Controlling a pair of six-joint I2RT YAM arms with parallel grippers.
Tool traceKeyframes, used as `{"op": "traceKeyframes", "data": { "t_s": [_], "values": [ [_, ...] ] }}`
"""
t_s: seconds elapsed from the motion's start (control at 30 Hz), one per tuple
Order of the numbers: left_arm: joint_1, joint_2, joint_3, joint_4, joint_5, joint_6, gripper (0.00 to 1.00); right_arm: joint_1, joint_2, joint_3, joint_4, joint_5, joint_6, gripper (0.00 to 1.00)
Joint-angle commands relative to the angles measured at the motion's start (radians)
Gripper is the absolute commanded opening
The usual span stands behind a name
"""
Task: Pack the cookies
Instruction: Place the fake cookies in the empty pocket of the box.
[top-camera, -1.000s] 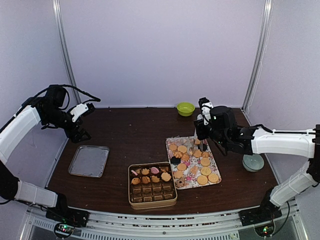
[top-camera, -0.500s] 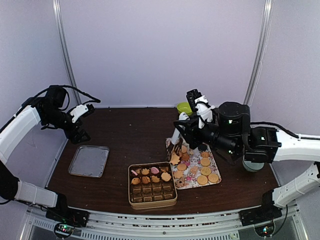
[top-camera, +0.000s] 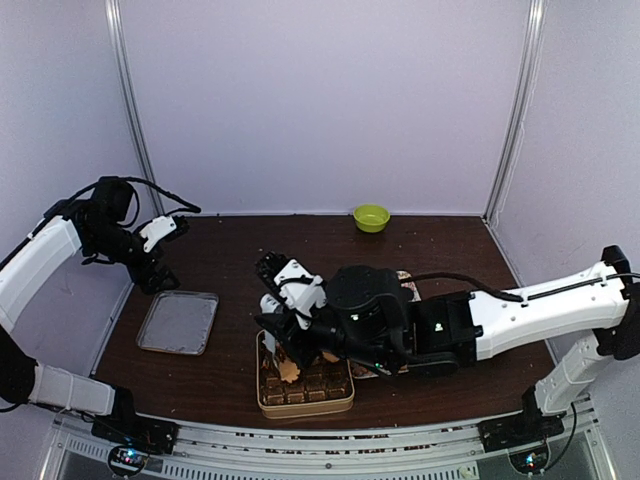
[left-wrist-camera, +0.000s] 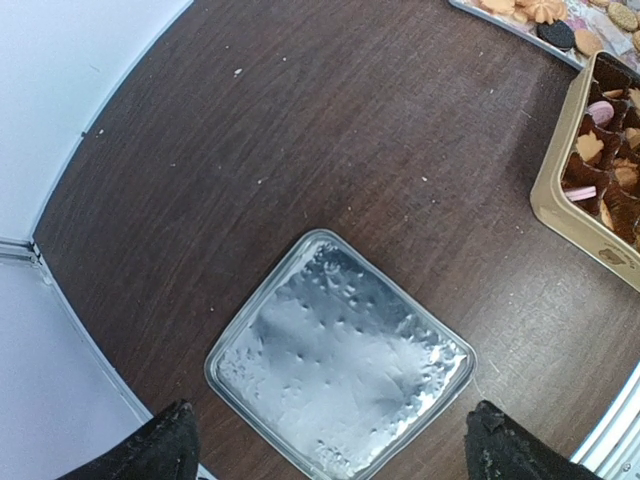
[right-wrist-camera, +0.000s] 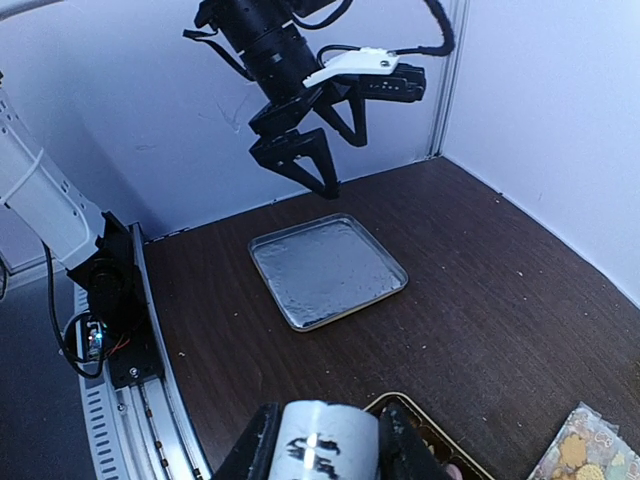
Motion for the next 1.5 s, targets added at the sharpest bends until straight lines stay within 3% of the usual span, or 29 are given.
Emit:
{"op": "traceKeyframes", "data": {
  "t_s": [0.0, 0.5, 0.6, 1.0, 1.47],
  "values": [
    [0.006, -0.016, -0.009, 0.009, 0.012, 0.014, 0.95, 0.028, 0.041, 0.077, 0.1, 0.014, -0.04, 0.14],
    [0.005, -0.056, -0.043, 0.009, 0.022, 0.022, 0.95, 0.03, 0.142, 0.135, 0.127, 0.045, -0.089, 0.22],
    [0.005, -0.062, -0.041, 0.009, 0.021, 0.022, 0.95, 0.03, 0.142, 0.136, 0.119, 0.045, -0.091, 0.28],
    [0.005, -0.071, -0.048, 0.009, 0.022, 0.018, 0.95, 0.027, 0.109, 0.104, 0.116, 0.05, -0.08, 0.36],
    [0.005, -0.072, -0.043, 0.011, 0.027, 0.013, 0.95, 0.017, 0.059, 0.055, 0.119, 0.018, -0.052, 0.25]
  ]
}}
